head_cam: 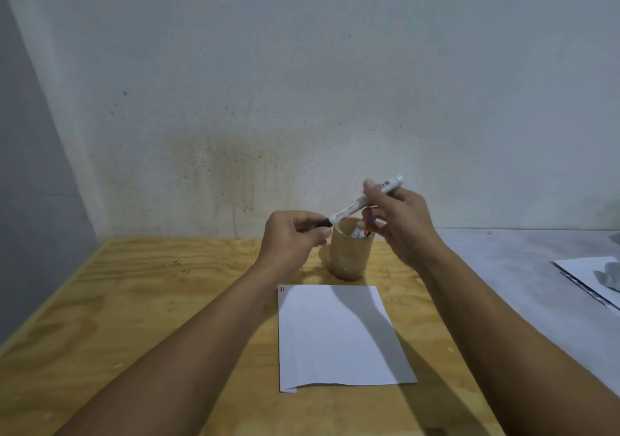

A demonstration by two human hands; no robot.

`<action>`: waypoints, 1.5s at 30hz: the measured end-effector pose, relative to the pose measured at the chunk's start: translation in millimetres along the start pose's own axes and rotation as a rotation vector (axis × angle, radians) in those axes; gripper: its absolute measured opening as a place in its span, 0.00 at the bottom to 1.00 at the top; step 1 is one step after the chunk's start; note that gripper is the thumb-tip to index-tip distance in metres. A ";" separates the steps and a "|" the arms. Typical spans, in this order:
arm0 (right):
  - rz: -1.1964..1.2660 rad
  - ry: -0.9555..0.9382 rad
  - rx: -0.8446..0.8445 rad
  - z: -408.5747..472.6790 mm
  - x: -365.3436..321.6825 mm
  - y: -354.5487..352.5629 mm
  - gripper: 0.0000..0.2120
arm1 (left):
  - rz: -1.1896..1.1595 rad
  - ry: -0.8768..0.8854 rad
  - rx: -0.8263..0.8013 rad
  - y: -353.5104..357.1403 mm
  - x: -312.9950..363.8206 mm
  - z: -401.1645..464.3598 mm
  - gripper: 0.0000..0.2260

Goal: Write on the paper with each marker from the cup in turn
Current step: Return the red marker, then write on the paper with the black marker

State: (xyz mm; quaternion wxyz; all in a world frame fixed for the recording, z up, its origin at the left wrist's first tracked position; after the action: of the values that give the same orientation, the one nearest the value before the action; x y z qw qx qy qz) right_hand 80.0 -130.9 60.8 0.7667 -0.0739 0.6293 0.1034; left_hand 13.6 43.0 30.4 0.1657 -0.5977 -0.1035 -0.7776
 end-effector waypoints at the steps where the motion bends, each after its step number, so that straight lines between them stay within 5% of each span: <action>1: 0.002 0.037 -0.062 -3.1 9.0 8.4 0.10 | 0.024 0.008 -0.004 -0.8 -0.4 -0.6 0.07; 4: -0.044 0.082 -0.183 -11.4 30.5 27.6 0.09 | 0.104 0.009 -0.033 -0.9 -3.0 -2.7 0.07; 10: -0.034 0.028 -0.123 -3.2 34.9 18.7 0.12 | 0.188 -0.200 -0.142 -21.4 -36.7 -2.8 0.08; 18: -0.072 0.164 -0.115 -13.1 88.7 39.1 0.13 | 0.726 -0.214 -0.068 -69.5 -79.5 -11.3 0.07; 22: -0.108 0.128 -0.112 -22.6 105.1 59.4 0.02 | 0.760 -0.249 -0.096 -73.8 -94.5 -7.2 0.05; 25: -0.118 0.141 -0.055 -24.5 117.2 65.0 0.09 | 0.740 -0.241 -0.094 -75.1 -100.7 -4.9 0.05; 30: -0.038 0.176 -0.076 -29.6 127.9 83.2 0.06 | 0.766 -0.107 -0.002 -76.5 -96.4 -15.0 0.27; 33: -0.102 0.127 -0.073 -27.6 132.9 84.9 0.04 | 0.904 0.270 0.106 -65.9 -63.6 -38.0 0.16; 35: -0.212 0.071 -0.061 -26.0 135.6 82.0 0.06 | 0.911 0.406 -0.003 -48.8 -63.5 -53.8 0.12; 38: -0.292 0.027 -0.057 -25.8 138.6 79.6 0.05 | 0.962 0.356 -0.159 -36.3 -85.2 -64.2 0.15; 45: -0.351 -0.008 -0.068 -26.3 142.5 78.5 0.04 | 0.968 0.272 -0.135 -40.8 -93.4 -64.1 0.17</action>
State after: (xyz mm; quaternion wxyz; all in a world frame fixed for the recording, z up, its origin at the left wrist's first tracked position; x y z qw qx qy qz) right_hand 61.9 -51.9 -82.7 0.7725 -0.2080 0.5999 -0.0104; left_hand -37.8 70.2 -75.0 0.4802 -0.4797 0.2587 -0.6873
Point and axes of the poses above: each hand's wrist, its own z-axis towards the middle knuckle, its own y-axis out of the palm, x = y × z, the point moved 9 cm from there along z, towards the middle knuckle, and after that the axes turned 6 degrees about -z, right-handed, at the moved point
